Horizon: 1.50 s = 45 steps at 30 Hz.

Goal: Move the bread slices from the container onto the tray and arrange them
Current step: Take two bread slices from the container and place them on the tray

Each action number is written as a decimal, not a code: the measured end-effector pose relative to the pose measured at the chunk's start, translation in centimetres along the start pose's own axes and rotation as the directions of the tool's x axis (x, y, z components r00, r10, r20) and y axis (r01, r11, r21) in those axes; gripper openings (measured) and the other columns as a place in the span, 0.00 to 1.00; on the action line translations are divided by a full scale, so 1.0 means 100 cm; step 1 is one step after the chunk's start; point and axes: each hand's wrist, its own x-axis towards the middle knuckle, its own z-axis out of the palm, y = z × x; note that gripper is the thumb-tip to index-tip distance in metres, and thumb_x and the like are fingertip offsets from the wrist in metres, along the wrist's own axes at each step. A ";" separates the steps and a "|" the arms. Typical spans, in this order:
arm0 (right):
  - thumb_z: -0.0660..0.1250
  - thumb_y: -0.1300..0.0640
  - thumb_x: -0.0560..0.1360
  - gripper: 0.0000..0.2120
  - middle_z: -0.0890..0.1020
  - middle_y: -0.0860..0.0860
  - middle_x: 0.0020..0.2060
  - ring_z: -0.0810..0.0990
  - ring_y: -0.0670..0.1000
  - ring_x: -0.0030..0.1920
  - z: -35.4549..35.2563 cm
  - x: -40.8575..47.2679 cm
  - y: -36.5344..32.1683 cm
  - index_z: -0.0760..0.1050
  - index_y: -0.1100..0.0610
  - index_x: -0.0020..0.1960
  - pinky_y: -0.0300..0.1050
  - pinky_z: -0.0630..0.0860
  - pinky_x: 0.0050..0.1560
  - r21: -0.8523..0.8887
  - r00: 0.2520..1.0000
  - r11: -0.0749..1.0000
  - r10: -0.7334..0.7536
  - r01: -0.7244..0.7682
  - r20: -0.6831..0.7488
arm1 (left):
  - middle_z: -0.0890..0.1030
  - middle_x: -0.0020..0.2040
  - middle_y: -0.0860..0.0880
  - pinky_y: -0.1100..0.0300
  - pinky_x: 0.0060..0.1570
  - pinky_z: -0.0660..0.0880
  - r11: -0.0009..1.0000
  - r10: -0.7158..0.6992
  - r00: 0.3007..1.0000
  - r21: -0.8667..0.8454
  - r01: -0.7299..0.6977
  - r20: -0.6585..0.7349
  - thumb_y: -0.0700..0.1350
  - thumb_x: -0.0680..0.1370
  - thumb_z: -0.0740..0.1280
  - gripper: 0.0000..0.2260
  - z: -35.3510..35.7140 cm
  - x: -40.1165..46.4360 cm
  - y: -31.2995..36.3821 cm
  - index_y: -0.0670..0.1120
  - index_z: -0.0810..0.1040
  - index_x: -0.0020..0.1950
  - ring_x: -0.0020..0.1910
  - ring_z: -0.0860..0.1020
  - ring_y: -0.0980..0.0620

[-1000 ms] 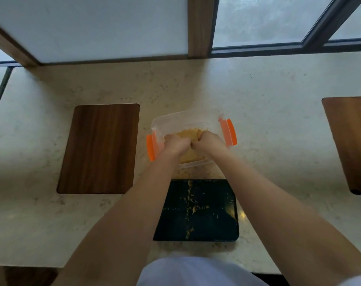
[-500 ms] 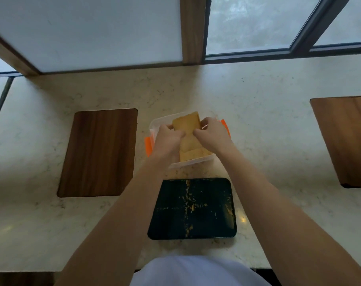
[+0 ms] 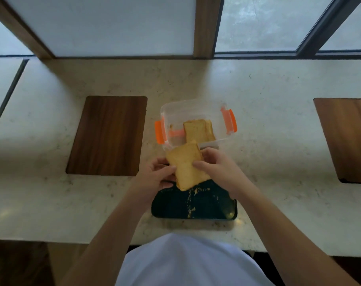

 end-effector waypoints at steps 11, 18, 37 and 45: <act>0.71 0.48 0.77 0.08 0.86 0.45 0.49 0.84 0.44 0.49 0.032 -0.024 0.034 0.80 0.46 0.55 0.49 0.81 0.55 -0.078 0.952 0.987 0.158 -0.142 0.263 | 0.82 0.60 0.39 0.46 0.54 0.81 0.985 -0.092 0.979 -0.125 0.116 0.181 0.41 0.72 0.77 0.21 -0.030 -0.015 -0.059 0.41 0.78 0.64 0.58 0.82 0.40; 0.67 0.52 0.79 0.10 0.82 0.43 0.47 0.81 0.42 0.47 0.007 0.035 -0.018 0.79 0.53 0.58 0.39 0.78 0.46 -0.347 0.987 0.935 -0.122 0.079 -0.104 | 0.80 0.59 0.38 0.49 0.49 0.82 0.948 -0.101 0.989 -0.292 0.128 0.104 0.38 0.74 0.75 0.16 -0.038 -0.011 -0.067 0.40 0.77 0.60 0.53 0.83 0.42; 0.76 0.51 0.71 0.17 0.78 0.53 0.44 0.76 0.50 0.40 -0.009 0.188 0.019 0.75 0.58 0.54 0.43 0.70 0.31 -0.583 0.912 0.702 0.332 -0.409 -0.240 | 0.78 0.63 0.38 0.51 0.48 0.82 0.898 -0.119 0.992 -0.430 0.089 -0.041 0.35 0.77 0.71 0.17 -0.052 0.020 -0.059 0.40 0.76 0.65 0.59 0.80 0.41; 0.69 0.56 0.73 0.08 0.78 0.51 0.45 0.78 0.50 0.44 -0.013 0.145 -0.029 0.72 0.53 0.50 0.45 0.78 0.40 -0.250 0.948 0.940 0.163 -0.234 -0.275 | 0.80 0.59 0.41 0.59 0.37 0.81 0.900 -0.129 0.985 -0.430 0.068 -0.114 0.35 0.77 0.71 0.13 -0.063 0.020 -0.055 0.42 0.76 0.60 0.52 0.82 0.46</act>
